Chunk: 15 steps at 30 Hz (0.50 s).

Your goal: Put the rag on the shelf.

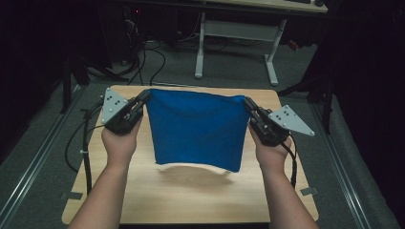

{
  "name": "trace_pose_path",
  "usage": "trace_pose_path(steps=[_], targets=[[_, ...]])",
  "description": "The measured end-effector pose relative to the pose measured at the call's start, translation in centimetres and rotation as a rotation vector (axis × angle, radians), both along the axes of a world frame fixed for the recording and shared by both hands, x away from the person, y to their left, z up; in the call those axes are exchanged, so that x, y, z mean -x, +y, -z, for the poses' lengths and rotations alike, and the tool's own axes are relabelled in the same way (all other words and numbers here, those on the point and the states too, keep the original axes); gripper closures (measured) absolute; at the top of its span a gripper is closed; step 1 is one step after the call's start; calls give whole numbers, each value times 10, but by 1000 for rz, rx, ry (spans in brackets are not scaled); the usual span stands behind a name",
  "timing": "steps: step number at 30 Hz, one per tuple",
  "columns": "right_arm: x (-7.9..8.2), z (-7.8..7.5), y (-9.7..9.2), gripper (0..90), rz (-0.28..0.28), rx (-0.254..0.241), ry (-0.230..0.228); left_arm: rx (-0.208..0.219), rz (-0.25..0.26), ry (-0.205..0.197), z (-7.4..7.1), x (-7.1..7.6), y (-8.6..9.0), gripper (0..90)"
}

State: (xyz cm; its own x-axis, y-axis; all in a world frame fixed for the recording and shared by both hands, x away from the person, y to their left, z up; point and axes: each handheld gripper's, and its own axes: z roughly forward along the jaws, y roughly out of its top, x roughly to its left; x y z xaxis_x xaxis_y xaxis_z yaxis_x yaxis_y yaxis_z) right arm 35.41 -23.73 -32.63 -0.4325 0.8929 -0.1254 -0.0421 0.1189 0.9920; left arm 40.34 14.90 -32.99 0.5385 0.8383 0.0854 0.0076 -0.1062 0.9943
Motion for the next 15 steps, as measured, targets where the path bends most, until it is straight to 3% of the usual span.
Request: trace_pose_path(steps=[5,10,15], targets=[[-12,-3,2,884,10,14,12,-4,-9,18,-5,-16,-2,884],[-33,-4,-2,884,40,8,44,-57,-44,8,-13,-38,-11,884],[-47,-4,-3,884,57,8,62,-85,-60,10,-14,-52,-16,884]])
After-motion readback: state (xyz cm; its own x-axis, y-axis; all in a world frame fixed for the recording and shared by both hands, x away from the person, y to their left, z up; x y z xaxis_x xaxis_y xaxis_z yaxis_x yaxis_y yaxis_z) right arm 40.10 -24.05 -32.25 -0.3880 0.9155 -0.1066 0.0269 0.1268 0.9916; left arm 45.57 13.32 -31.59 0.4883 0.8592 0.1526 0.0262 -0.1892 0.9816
